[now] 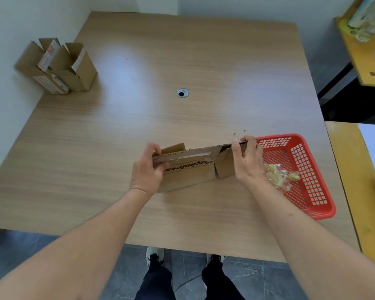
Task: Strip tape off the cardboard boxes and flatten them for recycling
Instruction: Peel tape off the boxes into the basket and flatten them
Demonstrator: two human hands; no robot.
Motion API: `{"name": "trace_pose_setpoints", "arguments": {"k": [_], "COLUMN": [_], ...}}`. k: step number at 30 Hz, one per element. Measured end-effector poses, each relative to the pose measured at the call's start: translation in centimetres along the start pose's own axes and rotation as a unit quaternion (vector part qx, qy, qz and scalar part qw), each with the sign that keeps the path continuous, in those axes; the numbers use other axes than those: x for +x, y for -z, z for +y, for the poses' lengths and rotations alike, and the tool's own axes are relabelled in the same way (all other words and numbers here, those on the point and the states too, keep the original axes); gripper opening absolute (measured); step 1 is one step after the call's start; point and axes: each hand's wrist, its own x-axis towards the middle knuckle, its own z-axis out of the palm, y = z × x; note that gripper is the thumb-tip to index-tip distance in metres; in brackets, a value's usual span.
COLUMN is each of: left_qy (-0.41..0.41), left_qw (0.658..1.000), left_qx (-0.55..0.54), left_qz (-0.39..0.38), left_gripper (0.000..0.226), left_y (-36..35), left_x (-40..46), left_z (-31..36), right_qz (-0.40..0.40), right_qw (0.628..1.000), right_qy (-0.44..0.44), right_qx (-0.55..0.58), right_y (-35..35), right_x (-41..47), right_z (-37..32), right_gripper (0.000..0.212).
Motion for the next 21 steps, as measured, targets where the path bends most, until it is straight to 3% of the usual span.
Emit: {"name": "trace_pose_setpoints", "arguments": {"k": [3,5,7,10,12,15,21], "left_qy": [0.098,0.130,0.126,0.123,0.132,0.148,0.107], "left_qw": [0.985,0.972,0.973,0.981,0.983,0.986,0.991], "left_qx": [-0.136,-0.184,-0.180,-0.128,-0.098,-0.069,0.079], "left_qz": [0.044,0.062,0.067,0.079,0.076,0.046,-0.012], "left_gripper": [0.053,0.045,0.038,0.047,0.062,0.077,0.053], "left_y": [1.3,2.0,2.4,2.8,3.2,3.0,0.2], "left_x": [1.1,1.9,2.5,3.1,3.7,4.4,5.2], "left_z": [-0.1,-0.6,-1.0,-1.2,-1.5,-2.8,-5.4], "right_qz": [-0.030,-0.040,-0.034,-0.044,-0.053,-0.067,-0.083], "right_qw": [0.998,0.993,0.991,0.994,0.994,0.989,0.978], "right_qy": [0.052,0.108,0.126,0.097,0.094,0.111,0.061], "right_qx": [0.020,-0.017,-0.026,0.015,0.017,-0.072,-0.179], "right_y": [0.2,0.1,-0.3,-1.0,-1.4,-2.5,-6.7], "right_x": [-0.1,-0.2,-0.2,-0.5,-0.6,-0.4,0.6], "right_z": [-0.1,-0.1,-0.3,-0.9,-0.9,-0.3,2.2], "right_gripper": [0.052,0.069,0.080,0.092,0.090,0.080,0.059]}}
